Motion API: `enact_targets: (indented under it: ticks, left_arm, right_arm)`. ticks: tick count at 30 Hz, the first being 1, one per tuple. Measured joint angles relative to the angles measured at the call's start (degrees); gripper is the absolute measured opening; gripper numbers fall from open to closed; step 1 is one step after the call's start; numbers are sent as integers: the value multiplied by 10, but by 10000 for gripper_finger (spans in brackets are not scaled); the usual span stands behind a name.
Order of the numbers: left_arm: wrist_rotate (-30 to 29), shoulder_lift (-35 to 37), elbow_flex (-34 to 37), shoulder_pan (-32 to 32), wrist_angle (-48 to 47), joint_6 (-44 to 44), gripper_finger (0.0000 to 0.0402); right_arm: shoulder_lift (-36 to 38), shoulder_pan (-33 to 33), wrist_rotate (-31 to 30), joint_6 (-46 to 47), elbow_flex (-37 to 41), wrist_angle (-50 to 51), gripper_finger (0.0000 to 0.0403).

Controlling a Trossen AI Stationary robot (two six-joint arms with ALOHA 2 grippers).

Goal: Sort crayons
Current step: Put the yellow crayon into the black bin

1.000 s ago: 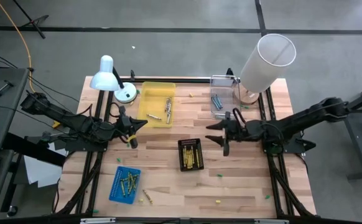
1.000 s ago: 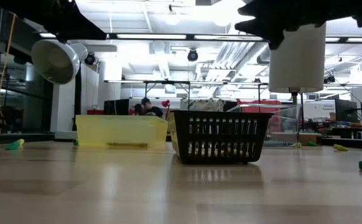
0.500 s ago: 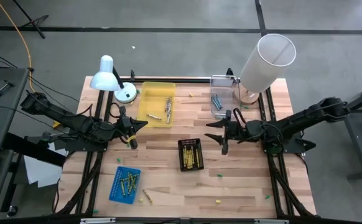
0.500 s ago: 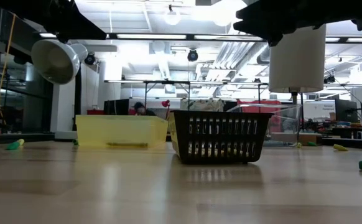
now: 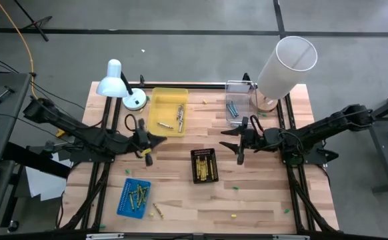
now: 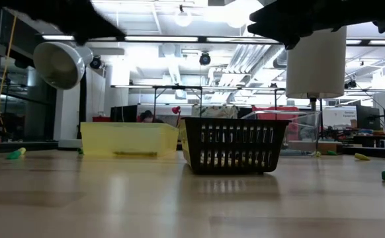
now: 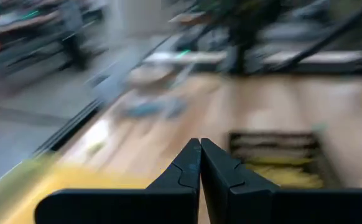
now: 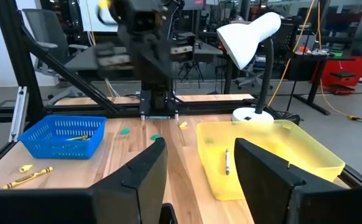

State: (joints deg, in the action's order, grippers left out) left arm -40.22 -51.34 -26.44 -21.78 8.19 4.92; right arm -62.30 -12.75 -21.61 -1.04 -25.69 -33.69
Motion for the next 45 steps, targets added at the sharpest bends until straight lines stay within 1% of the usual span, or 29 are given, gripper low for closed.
enact_targets:
  ticks: [1,4,5,6,7,9,12,15,18,22,26,29,34,40,45]
  left_arm:
    - [35,-11,0,0,38,-20,0]
    - [167,-54,0,-10,158,-84,0]
    - [198,-70,-3,-18,186,-101,0]
    - [210,-87,-14,-29,192,-112,0]
    - [212,-103,-30,-40,182,-116,0]
    - [191,-136,-76,-65,121,-116,4]
    - [147,-197,-167,-102,-23,-106,23]
    - [133,-264,-264,-134,-163,-89,53]
    - [139,-328,-349,-162,-280,-70,87]
    - [192,-405,-437,-193,-388,-47,124]
    - [234,-472,-494,-217,-450,-36,137]
    - [249,-514,-516,-231,-480,-36,137]
    - [274,-565,-522,-238,-492,-36,133]
    - [279,-609,-522,-238,-491,-40,133]
    - [350,-638,-522,-238,-490,-41,131]
  right_arm:
    - [0,0,0,0,0,0,181]
    - [0,0,0,1,0,3,181]
    - [0,0,0,1,0,4,181]
    - [0,0,0,1,0,5,181]
    - [0,0,0,1,0,7,181]
    - [0,0,0,1,0,12,181]
    - [0,0,0,1,0,14,181]
    - [0,0,0,1,0,14,181]
    - [0,0,1,12,0,15,181]
    - [0,0,1,25,0,18,181]
    - [0,0,1,26,0,18,181]
    - [0,0,1,25,0,18,181]
    - [0,0,1,24,0,18,181]
    - [0,0,1,22,0,18,181]
    - [0,0,1,21,0,18,181]
